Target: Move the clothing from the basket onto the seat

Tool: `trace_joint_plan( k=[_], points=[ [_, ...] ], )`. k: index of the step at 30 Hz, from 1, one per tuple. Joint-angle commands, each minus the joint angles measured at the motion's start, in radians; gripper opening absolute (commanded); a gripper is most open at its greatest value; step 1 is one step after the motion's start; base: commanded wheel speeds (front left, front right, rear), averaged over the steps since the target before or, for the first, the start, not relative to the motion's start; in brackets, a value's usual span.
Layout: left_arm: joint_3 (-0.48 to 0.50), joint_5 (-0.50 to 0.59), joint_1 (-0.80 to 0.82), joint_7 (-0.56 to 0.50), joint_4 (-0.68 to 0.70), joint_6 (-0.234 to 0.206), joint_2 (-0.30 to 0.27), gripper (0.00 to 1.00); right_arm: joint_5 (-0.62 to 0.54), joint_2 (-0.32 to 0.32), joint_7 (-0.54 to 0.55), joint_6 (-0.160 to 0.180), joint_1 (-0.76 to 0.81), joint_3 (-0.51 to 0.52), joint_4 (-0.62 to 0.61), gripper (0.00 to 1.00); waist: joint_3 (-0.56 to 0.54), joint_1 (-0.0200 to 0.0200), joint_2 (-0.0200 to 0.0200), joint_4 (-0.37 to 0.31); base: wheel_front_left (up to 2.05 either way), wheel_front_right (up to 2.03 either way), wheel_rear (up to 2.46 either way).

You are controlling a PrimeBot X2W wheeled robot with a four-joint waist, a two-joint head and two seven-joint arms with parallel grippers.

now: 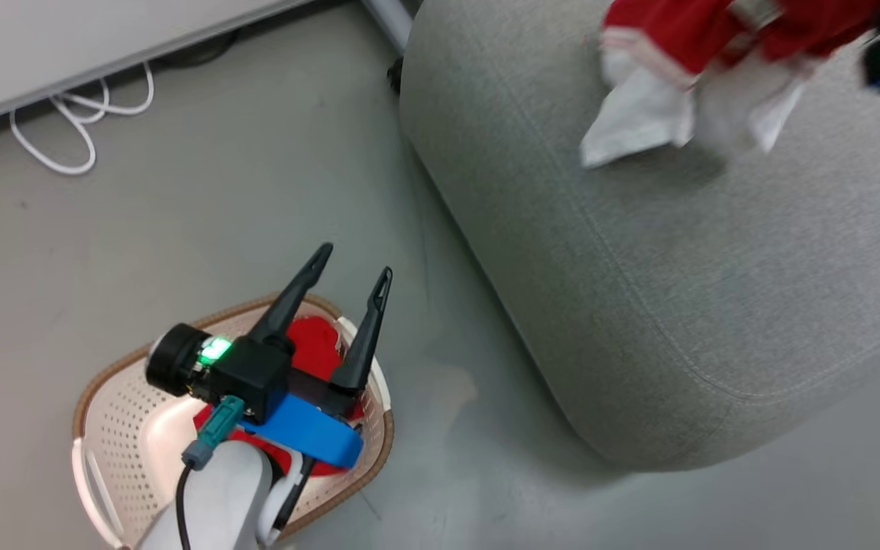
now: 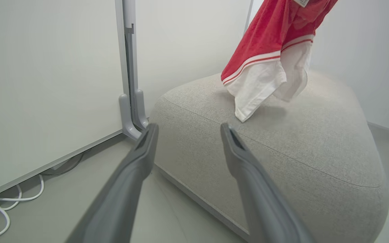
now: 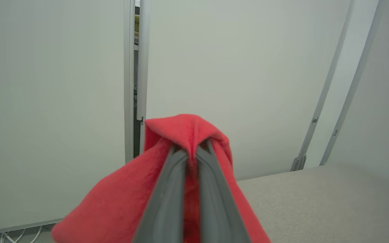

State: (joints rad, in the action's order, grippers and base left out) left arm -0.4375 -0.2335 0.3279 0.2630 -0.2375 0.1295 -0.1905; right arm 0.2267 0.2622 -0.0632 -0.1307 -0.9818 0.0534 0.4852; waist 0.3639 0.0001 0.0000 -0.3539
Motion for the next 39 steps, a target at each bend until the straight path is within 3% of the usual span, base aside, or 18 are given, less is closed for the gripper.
trace_joint_plan(
  k=[1, 12, 17, 25, 35, 38, 39],
  points=[
    [-0.002, 0.006, 0.024, 0.003, 0.009, 0.001, -0.011, 1.0, -0.014, 0.01, 0.002, 0.0, -0.025, 0.021, 0.0, 0.0, 0.05, -0.0001, 0.0, 0.032, 0.0, 0.0, 0.0],
    [-0.021, 0.025, 0.094, -0.003, 0.064, 0.001, -0.076, 1.0, -0.117, 0.078, -0.012, 0.0, -0.086, 0.229, 0.12, 0.0, 0.212, -0.0001, 0.0, 0.089, 0.0, 0.0, 0.0],
    [-0.033, 0.029, 0.119, -0.01, 0.098, 0.001, -0.094, 1.0, -0.18, 0.068, -0.047, 0.0, -0.052, 0.327, 0.225, 0.0, 0.263, -0.0001, 0.0, 0.113, 0.0, 0.0, 0.0],
    [-0.038, 0.029, 0.13, -0.01, 0.117, -0.008, -0.103, 1.0, -0.271, 0.042, -0.098, 0.0, -0.044, 0.423, 0.362, 0.0, 0.289, -0.0001, 0.0, 0.136, 0.0, 0.0, 0.0],
    [-0.047, 0.017, 0.123, -0.003, 0.1, -0.014, -0.087, 1.0, -0.339, 0.051, -0.14, 0.0, -0.057, 0.468, 0.425, 0.0, 0.261, -0.0001, 0.0, 0.153, 0.0, 0.0, 0.0],
    [-0.052, 0.015, 0.115, -0.002, 0.091, -0.014, -0.08, 1.0, -0.35, 0.043, -0.137, 0.0, -0.056, 0.473, 0.439, 1.0, 0.247, -0.0001, 0.0, 0.157, 0.0, 0.0, 0.0],
    [-0.052, 0.014, 0.114, -0.001, 0.088, -0.014, -0.079, 1.0, -0.352, 0.042, -0.134, 0.0, -0.055, 0.473, 0.444, 1.0, 0.241, -0.0001, 0.0, 0.158, 0.0, 0.0, 0.0]
  ],
)
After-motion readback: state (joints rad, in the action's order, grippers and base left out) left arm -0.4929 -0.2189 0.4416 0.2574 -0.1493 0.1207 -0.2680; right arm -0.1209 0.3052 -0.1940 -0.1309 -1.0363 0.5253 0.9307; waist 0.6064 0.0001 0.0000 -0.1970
